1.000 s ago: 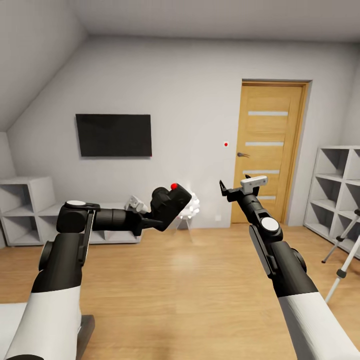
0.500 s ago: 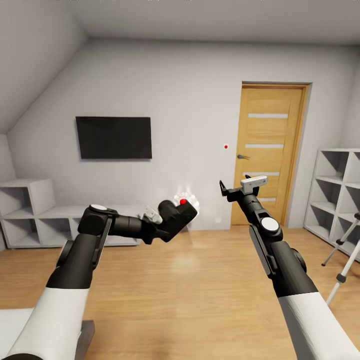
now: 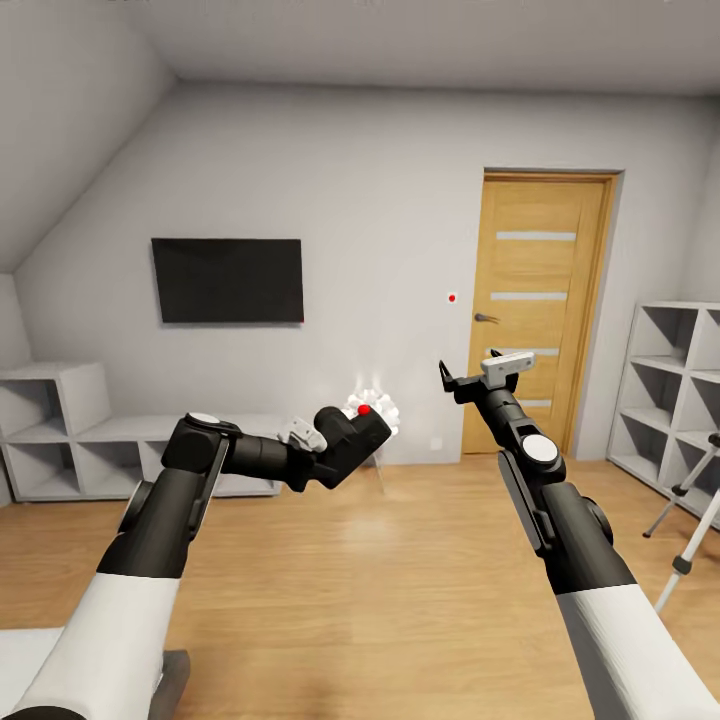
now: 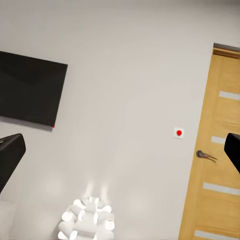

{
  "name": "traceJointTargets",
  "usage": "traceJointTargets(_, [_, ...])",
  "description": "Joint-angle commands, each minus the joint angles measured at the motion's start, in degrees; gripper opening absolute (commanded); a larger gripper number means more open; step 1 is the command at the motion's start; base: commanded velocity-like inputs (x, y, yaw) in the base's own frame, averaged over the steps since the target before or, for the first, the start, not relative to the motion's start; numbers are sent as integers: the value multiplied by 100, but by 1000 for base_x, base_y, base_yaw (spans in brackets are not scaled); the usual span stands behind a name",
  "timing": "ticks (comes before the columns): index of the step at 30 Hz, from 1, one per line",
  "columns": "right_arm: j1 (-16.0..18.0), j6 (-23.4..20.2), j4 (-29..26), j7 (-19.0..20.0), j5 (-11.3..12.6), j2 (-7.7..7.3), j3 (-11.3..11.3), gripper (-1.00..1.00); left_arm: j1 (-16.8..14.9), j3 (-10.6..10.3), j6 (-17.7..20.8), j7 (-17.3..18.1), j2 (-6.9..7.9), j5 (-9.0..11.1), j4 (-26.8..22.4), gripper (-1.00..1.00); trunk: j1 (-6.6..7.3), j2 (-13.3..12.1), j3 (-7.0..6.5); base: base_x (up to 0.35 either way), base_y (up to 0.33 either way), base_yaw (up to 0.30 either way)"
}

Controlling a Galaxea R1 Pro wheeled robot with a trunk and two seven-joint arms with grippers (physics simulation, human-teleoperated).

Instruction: Attach the digital camera to the camera tripod in the bedroom.

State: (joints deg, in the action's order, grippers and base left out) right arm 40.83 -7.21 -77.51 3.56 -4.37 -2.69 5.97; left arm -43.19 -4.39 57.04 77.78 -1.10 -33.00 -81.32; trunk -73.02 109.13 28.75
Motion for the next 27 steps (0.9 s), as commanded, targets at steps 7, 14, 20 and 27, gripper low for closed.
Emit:
traceJointTargets(7, [4,-35,-10,14,-45,-5,1,100,-6,7,80,66,13,-58,-14,-100,155,-278,-119,0,0,0])
traceJointTargets(14, [4,-35,-10,15,-46,-4,1,100,-6,8,80,62,15,-58,-14,-100,309,-559,-244,0,0,0])
traceJointTargets(20, [4,-35,-10,15,-46,-4,5,100,-6,8,81,61,14,-58,-15,-100,441,-800,-352,0,0,0])
traceJointTargets(27, [4,-35,-10,14,-46,-4,3,100,-6,6,79,61,13,-58,-39,-100,594,-1081,-478,0,0,0])
